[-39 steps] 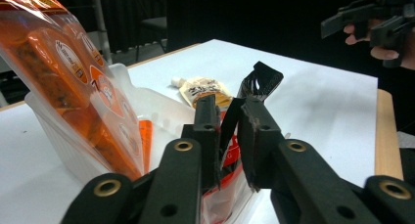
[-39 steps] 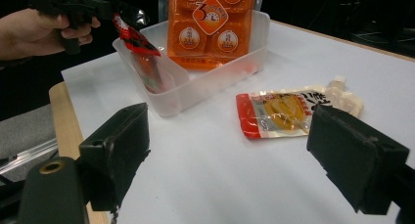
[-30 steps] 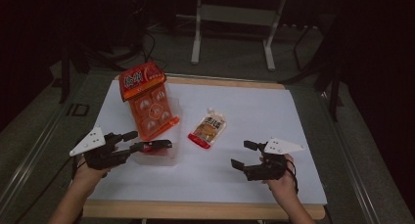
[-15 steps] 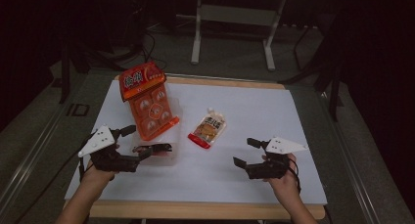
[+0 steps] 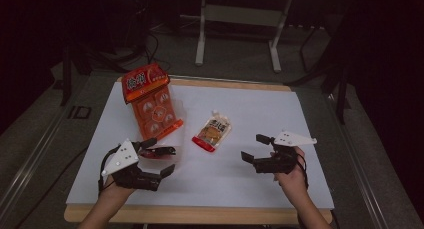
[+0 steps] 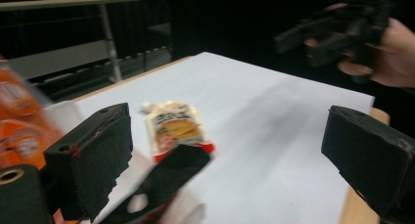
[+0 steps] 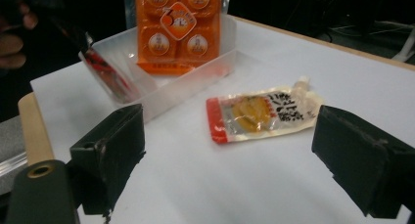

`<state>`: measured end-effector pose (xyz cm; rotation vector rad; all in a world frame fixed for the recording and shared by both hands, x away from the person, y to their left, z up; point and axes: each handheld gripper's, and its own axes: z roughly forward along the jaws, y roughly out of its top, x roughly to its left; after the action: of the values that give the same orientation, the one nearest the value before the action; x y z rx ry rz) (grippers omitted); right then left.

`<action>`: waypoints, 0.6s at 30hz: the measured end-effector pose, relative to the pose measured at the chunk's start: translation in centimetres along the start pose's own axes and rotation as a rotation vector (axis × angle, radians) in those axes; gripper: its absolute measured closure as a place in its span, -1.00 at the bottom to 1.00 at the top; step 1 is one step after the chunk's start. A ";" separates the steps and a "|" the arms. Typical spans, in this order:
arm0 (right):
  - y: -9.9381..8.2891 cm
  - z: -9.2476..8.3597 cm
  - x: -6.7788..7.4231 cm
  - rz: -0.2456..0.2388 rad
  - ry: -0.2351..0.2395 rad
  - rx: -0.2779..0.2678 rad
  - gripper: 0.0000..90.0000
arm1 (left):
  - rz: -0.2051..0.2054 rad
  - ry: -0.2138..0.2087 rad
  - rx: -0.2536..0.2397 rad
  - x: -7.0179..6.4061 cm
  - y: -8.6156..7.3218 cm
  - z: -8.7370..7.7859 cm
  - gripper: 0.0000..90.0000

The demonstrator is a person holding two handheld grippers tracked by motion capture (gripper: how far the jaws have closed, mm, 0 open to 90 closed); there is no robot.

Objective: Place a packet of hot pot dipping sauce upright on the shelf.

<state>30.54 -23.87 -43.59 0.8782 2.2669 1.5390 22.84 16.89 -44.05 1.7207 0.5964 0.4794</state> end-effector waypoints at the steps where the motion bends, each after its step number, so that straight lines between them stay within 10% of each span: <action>1: 0.2 0.2 -0.2 -0.005 -0.015 0.001 -0.74 | -0.001 -0.001 -0.003 -0.2 -0.1 0.1 -0.88; 18: 1.7 6.0 -4.3 -0.003 -0.113 0.050 -0.67 | -0.029 -0.025 0.017 -3.0 -1.1 1.6 -0.88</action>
<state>37.64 -21.53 -44.96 0.9500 2.2334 1.4001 21.27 14.03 -45.50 1.7298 0.6082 0.4328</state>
